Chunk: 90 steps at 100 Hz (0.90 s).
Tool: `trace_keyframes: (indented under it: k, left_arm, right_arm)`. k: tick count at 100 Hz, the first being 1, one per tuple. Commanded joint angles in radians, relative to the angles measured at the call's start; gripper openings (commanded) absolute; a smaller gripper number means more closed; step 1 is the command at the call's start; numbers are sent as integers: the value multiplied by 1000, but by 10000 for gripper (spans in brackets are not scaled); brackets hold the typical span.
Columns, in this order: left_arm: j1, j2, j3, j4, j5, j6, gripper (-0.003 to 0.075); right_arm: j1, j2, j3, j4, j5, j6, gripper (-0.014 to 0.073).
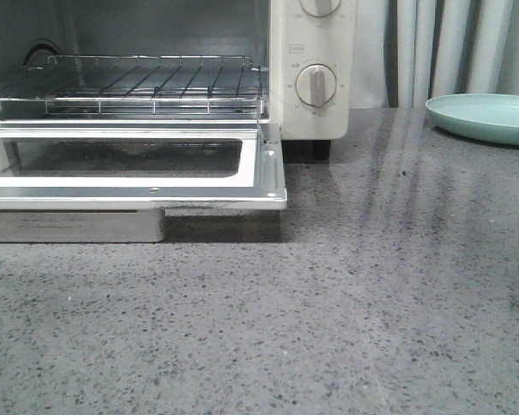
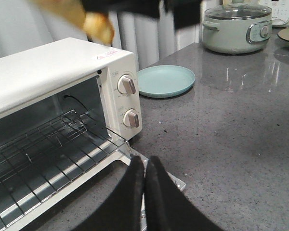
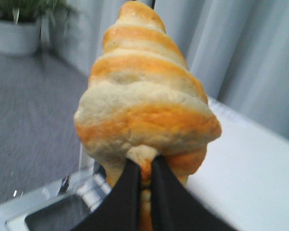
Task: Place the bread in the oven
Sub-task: 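Carry the bread roll into the oven and release it on the rack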
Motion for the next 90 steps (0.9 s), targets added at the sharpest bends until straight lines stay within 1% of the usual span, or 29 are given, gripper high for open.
trace_keyframes:
  k: [1,5,25,46,65,80,86,90]
  left_arm:
    - [0,1,-23,-40,-33,-2,-22]
    - [0,-6,-23,-40,-25,-2,-22]
    - [0,-48,-23,-38,-15,-2,-22]
    - [0,-63,-15,-38,1,-2,-22]
    - [0,-63,-15,-40,13,-2,-22]
    - [0,-63,-10,-40,4,-2,-22]
    - [0,-63,-5,-40,2,-2,-22]
    - [0,-63,-6,-40,2,-2,-22]
  right_arm:
    - [11,31,-25,26,32,-2,-69]
    - [11,57,-25,52,41,-2,-69]
    - [5,171,-25,50,8,-2,-69]
    - [-65,265,-25,62,-41,2,-69]
    - [-123,288,-25,173,-83,13,-69]
    - [-128,296,-25,180,-125,13,-67]
    - [-128,303,-25,193,-159,15,-48]
    - [-128,306,-25,208,-177,15,-2]
